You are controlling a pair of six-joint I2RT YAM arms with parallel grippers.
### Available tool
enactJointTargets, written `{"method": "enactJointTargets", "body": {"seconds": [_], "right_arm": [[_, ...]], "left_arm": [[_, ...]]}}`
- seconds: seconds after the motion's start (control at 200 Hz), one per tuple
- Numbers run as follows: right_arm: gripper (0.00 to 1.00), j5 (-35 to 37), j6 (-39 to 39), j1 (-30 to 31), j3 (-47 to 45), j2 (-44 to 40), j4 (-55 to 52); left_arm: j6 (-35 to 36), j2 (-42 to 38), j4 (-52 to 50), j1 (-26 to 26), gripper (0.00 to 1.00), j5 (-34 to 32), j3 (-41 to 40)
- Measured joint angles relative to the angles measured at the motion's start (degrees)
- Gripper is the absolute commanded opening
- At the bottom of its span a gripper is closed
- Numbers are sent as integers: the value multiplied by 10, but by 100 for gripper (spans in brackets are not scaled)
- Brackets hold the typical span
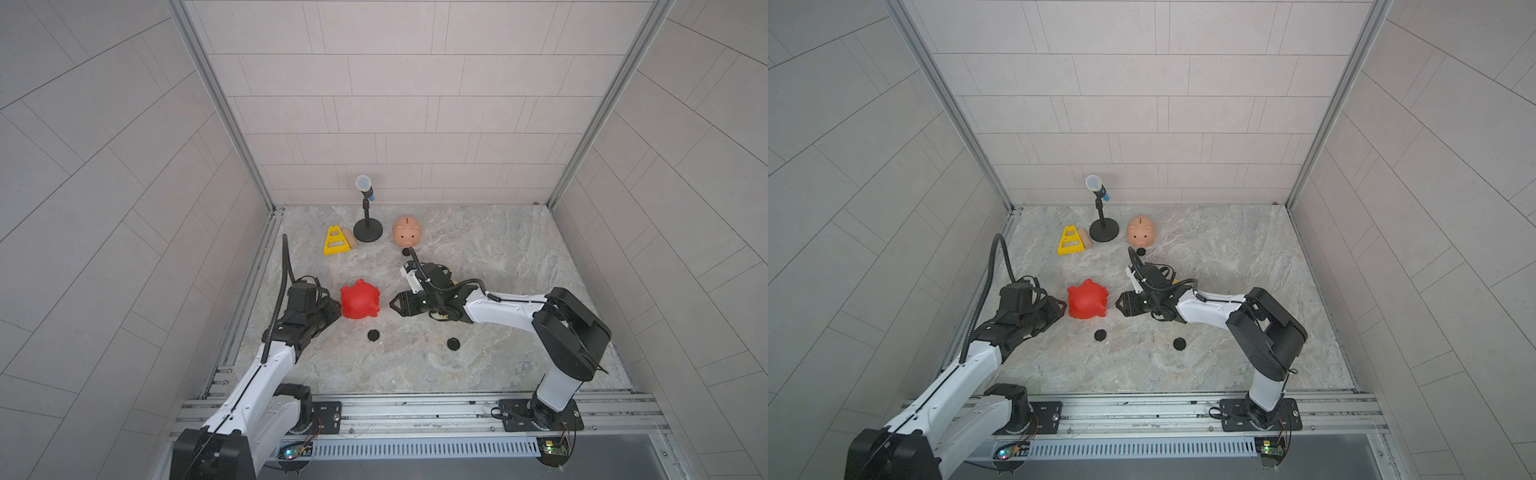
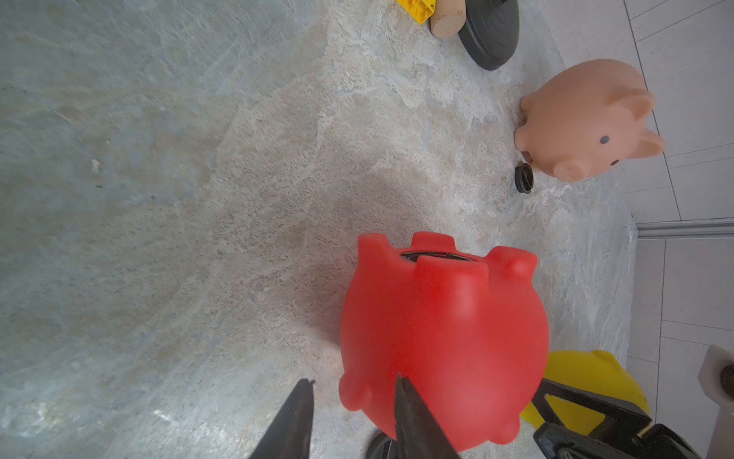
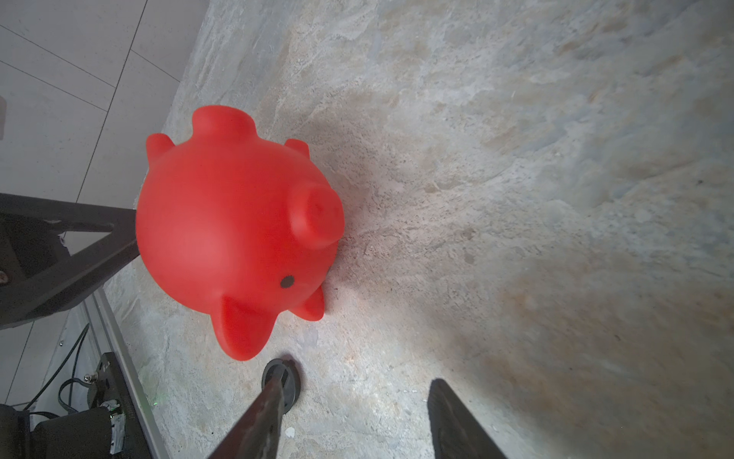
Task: Close piggy banks
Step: Turn over the piggy bank at the center of the board.
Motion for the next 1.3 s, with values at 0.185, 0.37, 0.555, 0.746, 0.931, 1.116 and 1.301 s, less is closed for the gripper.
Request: {"method": "enactJointTargets", "body": {"seconds": [0.185, 0.37, 0.555, 0.746, 0.931, 1.116, 1.301], "right_arm": [[59, -2, 0, 1, 2, 0, -3], [59, -3, 0, 2, 7, 0, -4], [59, -3, -1, 2, 8, 0, -3], [55, -7, -5, 2, 8, 0, -5], [43, -21, -12, 13, 10, 3, 1], [35, -29, -16, 30, 32, 38, 2], [32, -25, -15, 34, 36, 51, 4]], "left_arm": [[0, -3, 0, 0, 39, 0, 0], [0, -8, -1, 0, 39, 2, -1], [0, -19, -2, 0, 41, 4, -5], [0, -31, -3, 0, 42, 11, -6], [0, -33, -3, 0, 43, 21, -6], [0, -28, -3, 0, 43, 28, -6], [0, -22, -3, 0, 43, 30, -6]]}}
